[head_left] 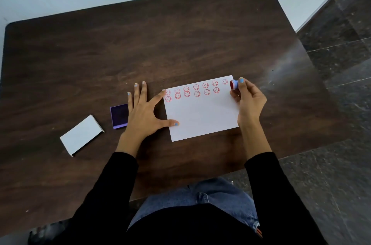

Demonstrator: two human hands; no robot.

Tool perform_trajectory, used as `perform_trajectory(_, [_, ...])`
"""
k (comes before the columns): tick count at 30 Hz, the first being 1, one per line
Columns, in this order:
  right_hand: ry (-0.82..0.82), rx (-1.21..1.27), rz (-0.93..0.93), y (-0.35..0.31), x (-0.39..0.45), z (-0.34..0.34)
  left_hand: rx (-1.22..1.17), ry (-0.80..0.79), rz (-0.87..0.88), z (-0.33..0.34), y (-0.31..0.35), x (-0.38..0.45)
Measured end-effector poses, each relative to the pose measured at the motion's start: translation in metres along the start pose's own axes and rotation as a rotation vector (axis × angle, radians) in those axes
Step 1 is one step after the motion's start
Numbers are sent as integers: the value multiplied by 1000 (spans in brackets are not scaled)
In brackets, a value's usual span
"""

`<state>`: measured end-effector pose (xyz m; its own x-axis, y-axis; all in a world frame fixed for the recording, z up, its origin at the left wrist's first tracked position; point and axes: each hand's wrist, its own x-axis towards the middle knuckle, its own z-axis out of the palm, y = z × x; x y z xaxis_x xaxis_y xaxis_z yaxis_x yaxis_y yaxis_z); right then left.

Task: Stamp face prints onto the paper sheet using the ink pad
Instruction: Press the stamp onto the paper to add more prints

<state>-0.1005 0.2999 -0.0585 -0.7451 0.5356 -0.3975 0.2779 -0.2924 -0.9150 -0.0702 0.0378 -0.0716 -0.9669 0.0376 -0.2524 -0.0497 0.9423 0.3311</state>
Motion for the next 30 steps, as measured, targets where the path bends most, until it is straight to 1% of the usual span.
perform_trajectory(3, [32, -216, -215, 9, 0, 2, -16, -6, -8, 0, 0, 0])
perform_trajectory(5, [61, -311, -319, 15, -1, 5, -27, -7, -4, 1, 0, -1])
perform_trajectory(8, [88, -347, -400, 23, -4, 9, -47, -12, -15, 0, 1, -1])
perform_trajectory(14, [59, -448, -561, 28, -8, 8, -29, 13, -13, 0, 0, -1])
perform_trajectory(22, [32, -549, -650, 28, -11, 9, -13, 31, 0, 1, -2, -1])
perform_trajectory(27, [35, -586, -623, 26, -11, 13, -6, 33, -2, 1, -2, -1])
perform_trajectory(30, [55, -646, -664, 26, -10, 13, 0, 26, -2, 1, -1, -1])
